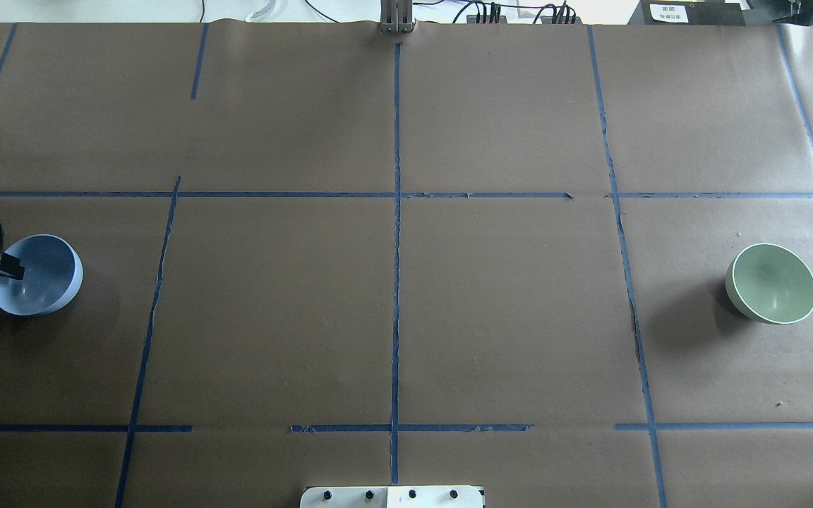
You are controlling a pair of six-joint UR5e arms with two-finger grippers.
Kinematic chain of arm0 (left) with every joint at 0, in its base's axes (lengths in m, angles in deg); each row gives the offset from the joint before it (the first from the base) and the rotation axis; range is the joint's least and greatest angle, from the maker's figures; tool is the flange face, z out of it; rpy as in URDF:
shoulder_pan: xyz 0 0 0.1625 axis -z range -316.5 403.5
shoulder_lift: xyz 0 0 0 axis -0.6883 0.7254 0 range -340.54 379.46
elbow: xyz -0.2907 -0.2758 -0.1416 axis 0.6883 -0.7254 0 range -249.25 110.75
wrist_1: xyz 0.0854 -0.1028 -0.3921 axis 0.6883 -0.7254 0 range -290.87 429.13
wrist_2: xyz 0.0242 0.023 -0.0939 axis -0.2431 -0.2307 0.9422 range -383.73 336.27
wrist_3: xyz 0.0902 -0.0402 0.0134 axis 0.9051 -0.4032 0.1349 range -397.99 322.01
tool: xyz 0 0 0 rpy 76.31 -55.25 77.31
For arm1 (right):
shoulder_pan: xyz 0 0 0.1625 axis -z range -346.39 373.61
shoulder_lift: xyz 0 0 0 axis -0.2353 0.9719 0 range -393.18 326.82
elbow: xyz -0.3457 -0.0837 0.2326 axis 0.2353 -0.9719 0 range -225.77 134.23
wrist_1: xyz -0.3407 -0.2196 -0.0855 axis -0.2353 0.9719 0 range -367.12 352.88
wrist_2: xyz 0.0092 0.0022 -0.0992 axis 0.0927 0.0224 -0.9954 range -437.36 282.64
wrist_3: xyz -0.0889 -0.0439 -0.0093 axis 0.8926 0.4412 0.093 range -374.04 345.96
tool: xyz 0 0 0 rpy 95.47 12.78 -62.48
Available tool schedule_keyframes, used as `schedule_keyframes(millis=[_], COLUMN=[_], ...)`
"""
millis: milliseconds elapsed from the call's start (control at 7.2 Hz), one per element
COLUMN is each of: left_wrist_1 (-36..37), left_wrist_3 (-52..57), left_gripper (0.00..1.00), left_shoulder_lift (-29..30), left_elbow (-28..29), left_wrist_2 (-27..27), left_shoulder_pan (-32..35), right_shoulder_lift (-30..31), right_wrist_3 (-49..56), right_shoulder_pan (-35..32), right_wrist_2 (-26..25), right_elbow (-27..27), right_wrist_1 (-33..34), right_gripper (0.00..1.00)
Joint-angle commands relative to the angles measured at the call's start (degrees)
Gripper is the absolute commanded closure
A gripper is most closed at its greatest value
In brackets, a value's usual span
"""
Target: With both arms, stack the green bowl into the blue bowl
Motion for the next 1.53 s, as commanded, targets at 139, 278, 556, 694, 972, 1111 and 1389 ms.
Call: schedule_keyframes(millis=[139, 278, 556, 694, 972, 1111, 1389], left_wrist_1=[0.14, 1.80, 17.53, 23.03, 30.95, 32.21, 31.08], left_wrist_3=[-0.90, -2.73, -13.77, -18.95, -31.08, -35.14, -35.09], left_gripper=[1.00, 1.00, 1.00, 1.00, 1.00, 1.00, 1.00], left_shoulder_lift=[0.45, 1.59, 13.39, 21.12, 35.88, 42.66, 48.43], left_elbow=[-2.07, -4.52, -11.20, -11.40, -8.87, -4.07, 3.25], left_wrist_2=[1.44, 4.40, 4.44, 3.91, -4.67, -9.23, -13.14], left_shoulder_pan=[-0.15, 0.03, -0.14, -3.28, -16.07, -20.49, -25.97], right_shoulder_lift=[0.00, 0.00, 0.00, 0.00, 0.00, 0.00, 0.00], right_wrist_3=[0.00, 0.00, -0.09, -0.09, -0.09, -0.09, -0.09], right_shoulder_pan=[0.05, 0.05, 0.05, 0.05, 0.14, 0.14, 0.23], right_wrist_2=[0.09, 0.09, 0.18, 0.18, 0.09, 0.09, 0.18], right_elbow=[0.02, 0.02, 0.02, 0.02, -0.07, -0.16, -0.60], right_wrist_1=[0.00, 0.00, 0.00, 0.00, 0.09, 0.09, 0.00], right_gripper=[0.00, 0.00, 0.00, 0.00, 0.00, 0.00, 0.00])
